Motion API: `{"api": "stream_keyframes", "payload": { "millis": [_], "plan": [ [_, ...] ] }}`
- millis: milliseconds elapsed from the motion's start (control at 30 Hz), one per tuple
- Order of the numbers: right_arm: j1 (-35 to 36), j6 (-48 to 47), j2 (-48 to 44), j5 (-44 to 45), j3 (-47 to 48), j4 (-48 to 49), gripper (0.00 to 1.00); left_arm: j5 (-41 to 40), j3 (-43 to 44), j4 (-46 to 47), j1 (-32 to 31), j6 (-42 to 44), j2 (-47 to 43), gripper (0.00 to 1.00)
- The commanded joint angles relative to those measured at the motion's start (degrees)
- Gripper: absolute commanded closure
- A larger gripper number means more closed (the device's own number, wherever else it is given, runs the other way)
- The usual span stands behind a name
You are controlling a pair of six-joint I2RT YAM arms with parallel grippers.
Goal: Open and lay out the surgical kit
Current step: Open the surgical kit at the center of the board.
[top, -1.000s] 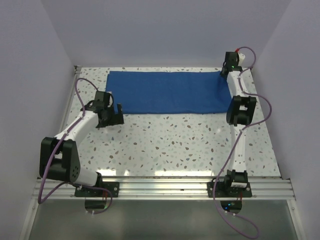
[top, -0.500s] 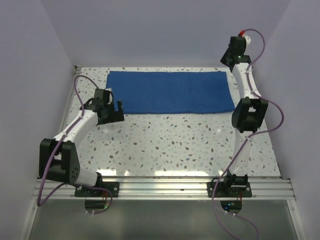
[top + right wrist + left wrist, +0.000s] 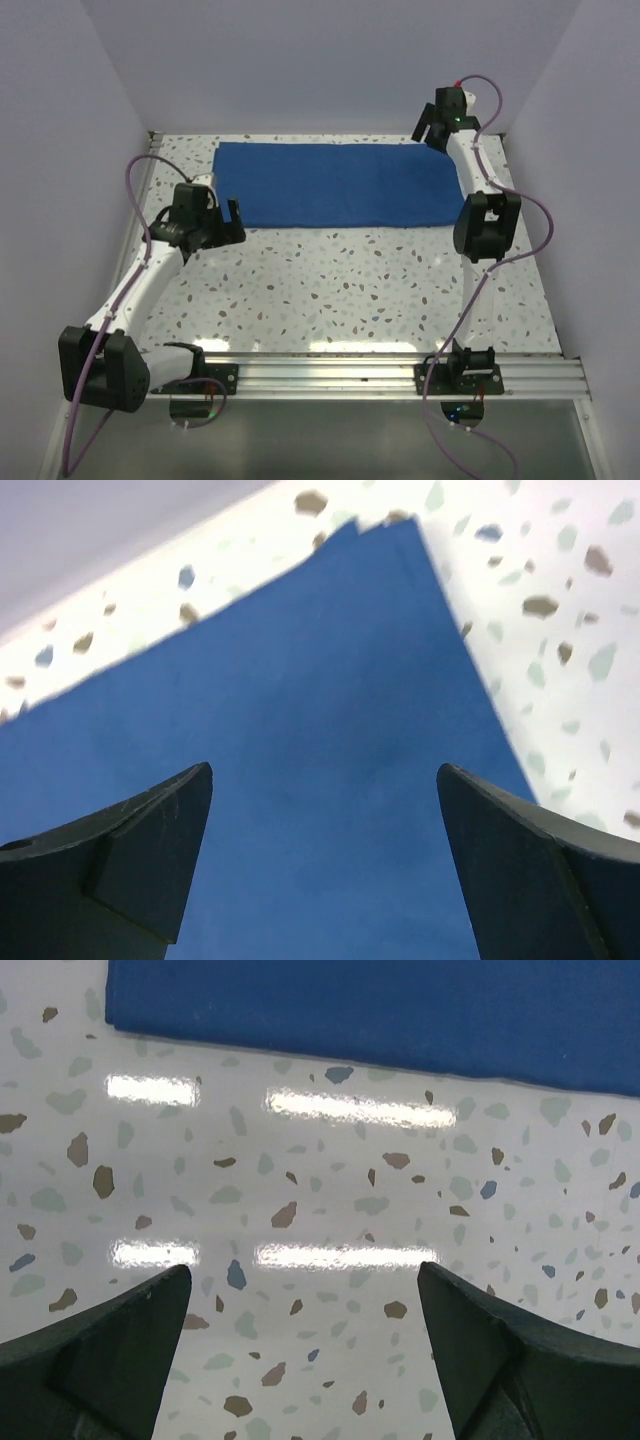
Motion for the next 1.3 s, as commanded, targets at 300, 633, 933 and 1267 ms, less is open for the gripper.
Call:
{"api": "stream_keyframes", "payload": {
  "millis": [300,633,933,1267],
  "plan": [
    [-6.0,0.4,17.5,2.4,18.6,12.1,0.02,-1.5,-3.7,-5.7,-0.5,0.0,-9.8,0.0],
    [-5.4,3.3,24.9,-0.1,21.6,17.4,0.1,-0.9,-4.1,-4.8,-0.6,0.0,-7.0,0.0],
    [-4.9,2.0,24.1,3.1,19.5,17.5,0.87,-0.3,-4.4,-4.8,-1.8,0.3,-3.6,0.0],
    [-4.9,-2.4,16.5,5.5,15.8,16.2,1.0,-0.3,-4.7,-4.2,-2.9,-0.1,-3.6,0.0]
  ]
}}
